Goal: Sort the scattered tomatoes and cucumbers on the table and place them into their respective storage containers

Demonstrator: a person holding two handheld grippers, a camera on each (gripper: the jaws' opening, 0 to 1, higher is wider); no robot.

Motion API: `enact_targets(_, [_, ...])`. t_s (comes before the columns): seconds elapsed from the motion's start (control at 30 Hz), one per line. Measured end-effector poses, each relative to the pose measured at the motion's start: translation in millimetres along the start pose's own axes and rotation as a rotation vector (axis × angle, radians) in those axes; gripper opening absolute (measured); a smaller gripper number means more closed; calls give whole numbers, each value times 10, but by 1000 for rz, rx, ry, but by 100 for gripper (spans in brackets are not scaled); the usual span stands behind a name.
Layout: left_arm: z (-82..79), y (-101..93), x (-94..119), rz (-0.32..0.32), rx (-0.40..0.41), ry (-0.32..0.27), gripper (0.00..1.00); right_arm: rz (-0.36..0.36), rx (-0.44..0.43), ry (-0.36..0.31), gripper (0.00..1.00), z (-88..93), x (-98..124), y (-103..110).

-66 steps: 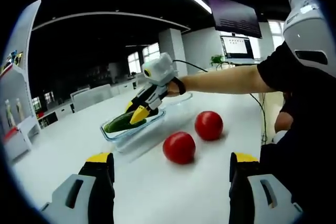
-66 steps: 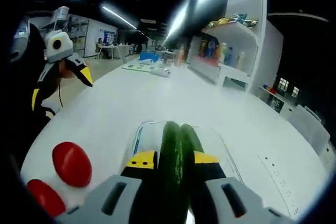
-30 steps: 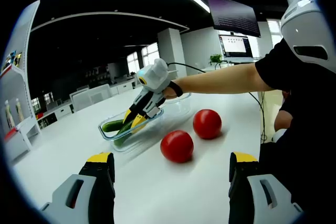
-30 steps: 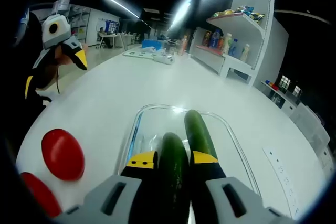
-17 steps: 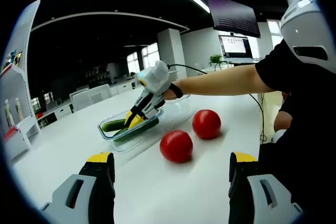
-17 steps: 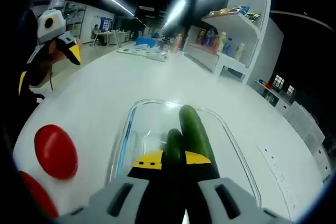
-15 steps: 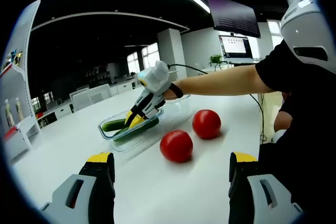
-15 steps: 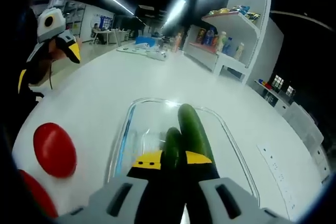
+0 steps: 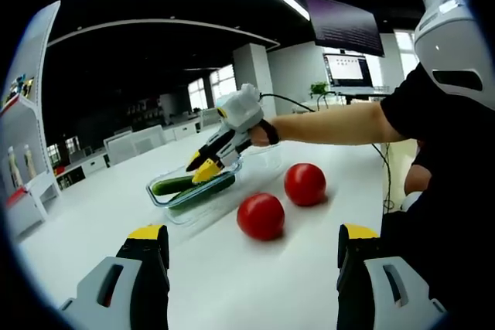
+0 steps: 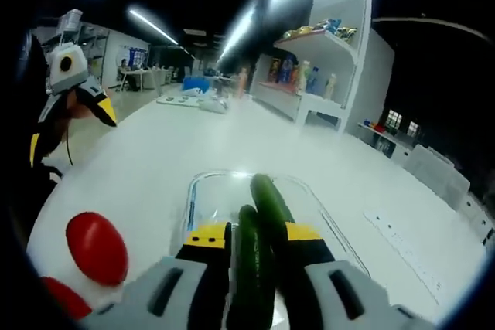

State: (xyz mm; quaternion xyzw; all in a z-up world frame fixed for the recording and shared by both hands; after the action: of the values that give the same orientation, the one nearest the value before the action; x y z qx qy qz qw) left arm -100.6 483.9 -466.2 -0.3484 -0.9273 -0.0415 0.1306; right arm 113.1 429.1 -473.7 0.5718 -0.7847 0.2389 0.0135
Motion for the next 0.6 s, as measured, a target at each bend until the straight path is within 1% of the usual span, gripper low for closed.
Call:
enact_targets(0.03, [1, 2, 1, -1, -1, 1, 89, 8, -19, -14, 26, -31, 52, -2])
enact_targets(0.13, [-10, -6, -2, 1, -3, -1, 89, 37, -49, -30, 34, -69, 195, -8])
enact_targets(0.23, [-31, -26, -11, 5, -9, -5, 89, 87, -66, -60, 37, -119, 408, -16])
enact_targets(0.3, [-39, -32, -15, 6, -11, -6, 89, 107, -88, -74, 41, -139, 546, -10])
enact_targets(0.37, [-45, -36, -20, 6, -12, -7, 89, 123, -106, -93, 48, -166, 693, 23])
enact_targets(0.5, [-54, -54, -37, 13, -11, -6, 89, 158, -103, -113, 61, -201, 943, 102])
enact_targets(0.53, [-61, -61, -45, 18, -7, -8, 89, 175, -99, -123, 65, -229, 1041, 136])
enact_targets(0.6, [-78, -69, -63, 24, -5, -10, 89, 186, -109, -137, 73, -268, 1139, 179])
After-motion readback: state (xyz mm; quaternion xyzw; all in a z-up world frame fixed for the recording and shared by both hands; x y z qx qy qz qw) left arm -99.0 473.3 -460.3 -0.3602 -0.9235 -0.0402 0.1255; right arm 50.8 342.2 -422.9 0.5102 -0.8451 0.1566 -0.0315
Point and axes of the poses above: the point that each gripper's makers call its tool centre point, and the gripper's own axes: x roughly backward along the fingers, y roughly to its left, z roughly out of its underside, the point moved 1 cm from there along x, roughly backward along the fingers, and after that the axes turned 10 degrees about x, right-handed, at the moved point
